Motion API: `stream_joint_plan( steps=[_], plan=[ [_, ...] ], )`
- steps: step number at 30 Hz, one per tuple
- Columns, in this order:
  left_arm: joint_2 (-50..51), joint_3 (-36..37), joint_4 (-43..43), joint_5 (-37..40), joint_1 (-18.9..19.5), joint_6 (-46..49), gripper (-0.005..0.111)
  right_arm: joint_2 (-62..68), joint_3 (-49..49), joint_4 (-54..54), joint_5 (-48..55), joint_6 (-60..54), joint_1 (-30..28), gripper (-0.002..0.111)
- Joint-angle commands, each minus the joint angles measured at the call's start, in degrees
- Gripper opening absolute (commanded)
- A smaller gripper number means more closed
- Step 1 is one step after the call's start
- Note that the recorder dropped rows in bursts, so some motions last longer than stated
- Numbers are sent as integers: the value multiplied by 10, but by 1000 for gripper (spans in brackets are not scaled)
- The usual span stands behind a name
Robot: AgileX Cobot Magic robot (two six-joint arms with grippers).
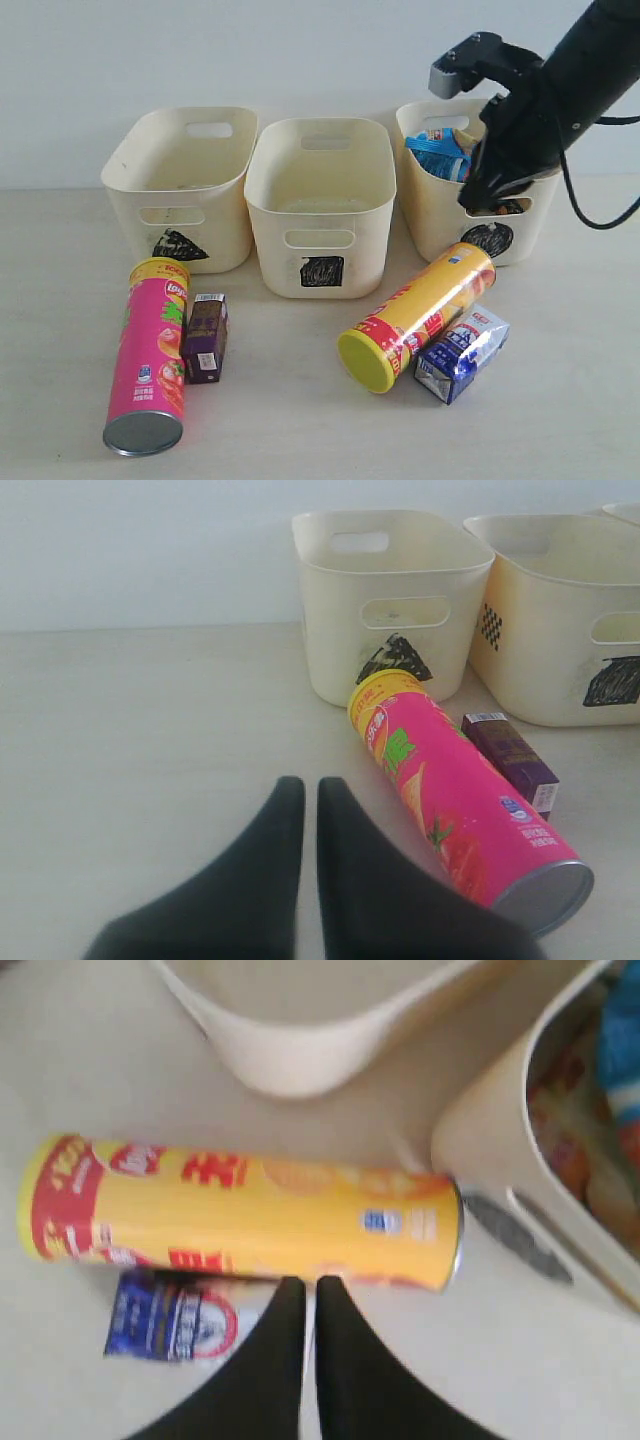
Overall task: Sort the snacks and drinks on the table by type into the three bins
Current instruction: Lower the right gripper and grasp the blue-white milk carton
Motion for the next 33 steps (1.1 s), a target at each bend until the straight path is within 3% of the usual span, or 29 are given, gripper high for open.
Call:
stream_joint_plan(
  steps=[1, 10, 12, 16, 21, 29, 33],
  plan=[
    [-1, -2, -2, -2, -3, -4, 4, -18, -3, -101, 59, 118, -1, 1],
    [-1, -2, -2, -2, -3, -4, 4, -64, 70, -116, 3, 197, -1, 1],
    [-1, -2, -2, -2, -3, -4, 4, -75, 95, -104, -7, 191, -1, 6],
    [-1, -2, -2, -2, -3, -4, 4, -77, 133, -53, 20, 144, 0, 34],
    [-1, -2, -2, -2, -3, -4, 4, -77, 193, 3, -5, 107, 0, 102],
    [-1, -2, -2, -2, -3, -4, 4, -76, 222, -3, -69, 76, 37, 105],
    [-1, -2, -2, -2, -3, -4, 4, -69, 223, -83, -112, 118, 79, 105]
  ],
)
